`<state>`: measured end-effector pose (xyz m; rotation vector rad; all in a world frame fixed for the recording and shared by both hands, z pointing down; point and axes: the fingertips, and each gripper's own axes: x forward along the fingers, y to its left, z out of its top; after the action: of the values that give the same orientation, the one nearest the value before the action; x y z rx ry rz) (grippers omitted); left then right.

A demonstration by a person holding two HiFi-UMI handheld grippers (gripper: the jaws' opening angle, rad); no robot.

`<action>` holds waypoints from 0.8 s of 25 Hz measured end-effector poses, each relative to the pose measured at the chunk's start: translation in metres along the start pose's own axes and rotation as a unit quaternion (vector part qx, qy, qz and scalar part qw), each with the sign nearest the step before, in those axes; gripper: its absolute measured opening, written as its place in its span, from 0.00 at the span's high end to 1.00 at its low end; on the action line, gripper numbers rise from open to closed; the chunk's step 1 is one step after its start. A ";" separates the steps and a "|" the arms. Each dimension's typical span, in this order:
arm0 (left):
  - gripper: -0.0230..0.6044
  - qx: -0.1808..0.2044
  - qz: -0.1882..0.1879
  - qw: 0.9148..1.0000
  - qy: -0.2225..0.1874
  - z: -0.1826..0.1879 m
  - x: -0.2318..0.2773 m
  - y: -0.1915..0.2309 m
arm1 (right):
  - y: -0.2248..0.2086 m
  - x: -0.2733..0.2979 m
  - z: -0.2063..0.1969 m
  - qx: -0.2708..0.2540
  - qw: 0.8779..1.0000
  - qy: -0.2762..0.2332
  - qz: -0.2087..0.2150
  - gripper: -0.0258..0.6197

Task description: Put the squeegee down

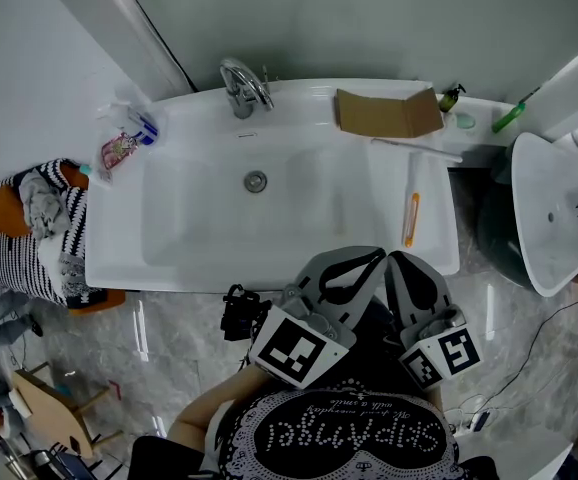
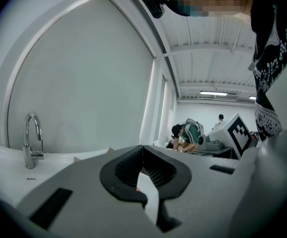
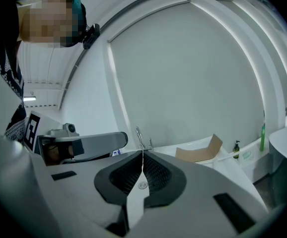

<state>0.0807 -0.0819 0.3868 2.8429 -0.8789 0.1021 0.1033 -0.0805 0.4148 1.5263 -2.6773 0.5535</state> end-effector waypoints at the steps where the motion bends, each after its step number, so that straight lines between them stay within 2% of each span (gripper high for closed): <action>1: 0.95 0.000 -0.001 1.000 0.000 0.000 0.000 0.000 | 0.000 0.000 -0.001 0.000 1.000 0.001 0.000 0.93; 20: 0.95 -0.001 -0.010 1.000 0.002 -0.001 -0.003 -0.002 | 0.005 -0.002 -0.004 0.002 1.000 0.004 -0.004 0.93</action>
<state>0.0793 -0.0779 0.3872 2.8473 -0.8499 0.1029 0.0995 -0.0759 0.4167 1.5322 -2.6635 0.5632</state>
